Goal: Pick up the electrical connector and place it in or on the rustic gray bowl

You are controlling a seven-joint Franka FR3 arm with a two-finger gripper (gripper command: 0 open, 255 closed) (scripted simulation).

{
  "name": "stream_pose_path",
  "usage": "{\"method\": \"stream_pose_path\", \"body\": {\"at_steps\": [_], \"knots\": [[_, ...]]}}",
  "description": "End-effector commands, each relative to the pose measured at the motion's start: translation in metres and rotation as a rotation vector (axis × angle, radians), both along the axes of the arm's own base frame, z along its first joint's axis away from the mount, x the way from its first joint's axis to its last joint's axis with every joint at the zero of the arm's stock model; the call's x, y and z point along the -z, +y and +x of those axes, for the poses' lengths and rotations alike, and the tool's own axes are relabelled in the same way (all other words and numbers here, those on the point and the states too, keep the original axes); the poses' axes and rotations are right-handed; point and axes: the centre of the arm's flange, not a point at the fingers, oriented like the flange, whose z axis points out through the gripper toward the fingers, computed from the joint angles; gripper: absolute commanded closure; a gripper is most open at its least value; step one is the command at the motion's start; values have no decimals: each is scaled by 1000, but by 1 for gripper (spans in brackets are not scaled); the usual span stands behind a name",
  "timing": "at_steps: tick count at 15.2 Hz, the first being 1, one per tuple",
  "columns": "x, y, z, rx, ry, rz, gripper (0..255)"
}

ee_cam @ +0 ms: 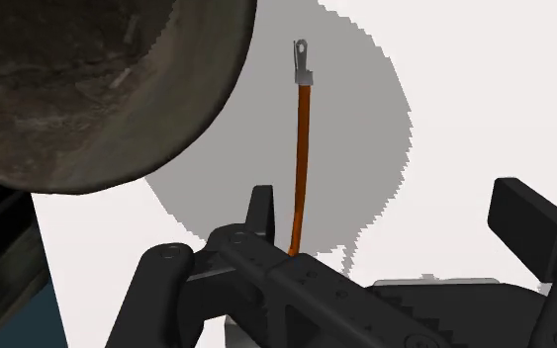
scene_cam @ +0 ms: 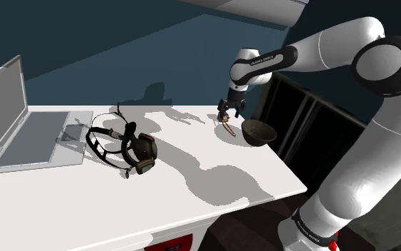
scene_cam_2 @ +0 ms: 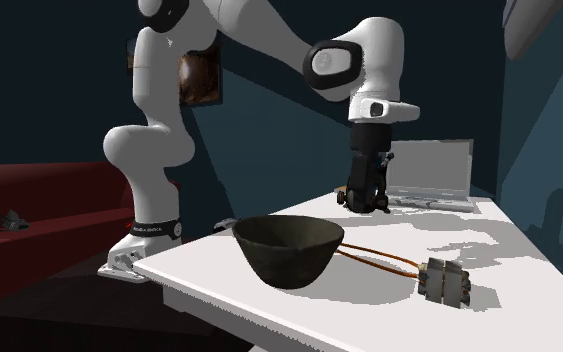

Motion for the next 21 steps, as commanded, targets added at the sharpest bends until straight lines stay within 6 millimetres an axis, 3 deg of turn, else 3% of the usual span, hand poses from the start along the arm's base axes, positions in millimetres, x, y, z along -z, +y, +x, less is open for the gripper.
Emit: {"method": "stream_pose_path", "body": {"at_steps": [1, 5, 13, 21], "knots": [[17, -17, 14, 37, 0, -4, 0], [48, -52, 38, 110, 1, -10, 0], [88, -51, 35, 110, 1, -11, 0], [88, -51, 35, 110, 1, -11, 0]]}}
